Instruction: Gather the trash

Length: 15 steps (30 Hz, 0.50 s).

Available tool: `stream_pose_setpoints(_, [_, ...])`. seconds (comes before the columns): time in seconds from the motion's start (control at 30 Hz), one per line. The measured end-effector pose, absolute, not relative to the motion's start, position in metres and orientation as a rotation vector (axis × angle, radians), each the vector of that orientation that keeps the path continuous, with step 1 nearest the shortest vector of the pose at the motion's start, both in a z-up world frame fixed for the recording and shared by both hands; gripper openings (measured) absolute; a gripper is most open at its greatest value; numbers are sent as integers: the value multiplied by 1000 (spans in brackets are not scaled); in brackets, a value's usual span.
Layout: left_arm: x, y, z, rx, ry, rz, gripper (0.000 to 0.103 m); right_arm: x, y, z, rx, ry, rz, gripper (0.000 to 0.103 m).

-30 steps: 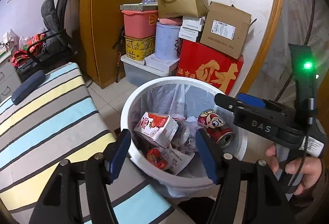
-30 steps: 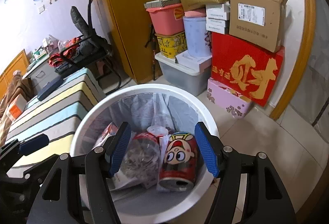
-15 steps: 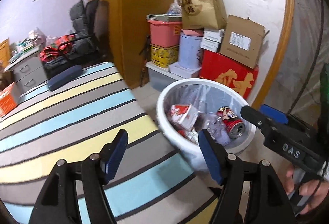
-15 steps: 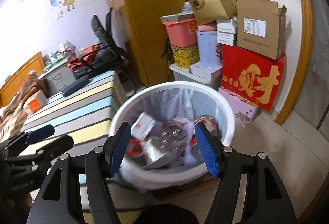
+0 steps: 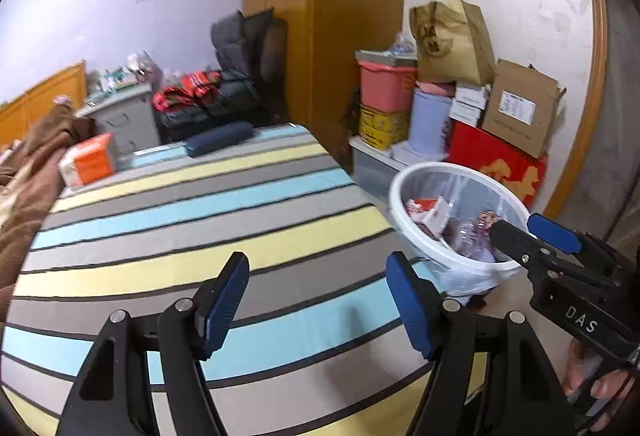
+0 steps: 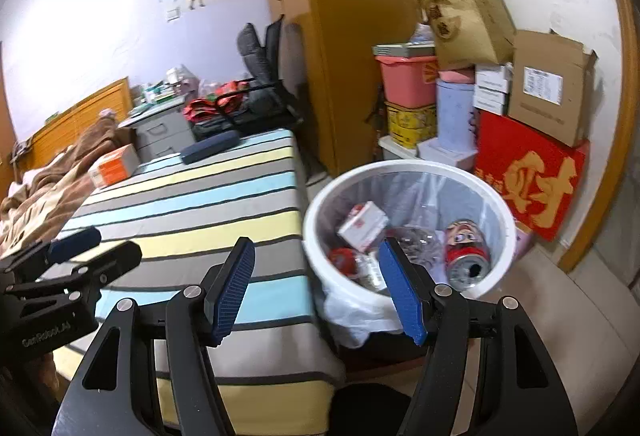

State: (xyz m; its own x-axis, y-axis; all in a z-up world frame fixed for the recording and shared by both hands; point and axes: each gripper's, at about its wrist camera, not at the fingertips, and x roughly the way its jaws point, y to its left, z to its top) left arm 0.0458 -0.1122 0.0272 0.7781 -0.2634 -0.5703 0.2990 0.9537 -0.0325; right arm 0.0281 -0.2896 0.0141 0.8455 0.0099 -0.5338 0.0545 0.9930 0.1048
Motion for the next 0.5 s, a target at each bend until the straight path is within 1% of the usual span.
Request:
stream_pose_setpoints(0.23, [33,-92,24,31,594,-239,73,24,-275,7,123,571,9,66])
stream_pose_setpoints(0.5, [21,-88,20,21,581,-239,73,12,-264,7,106,559,-8,66])
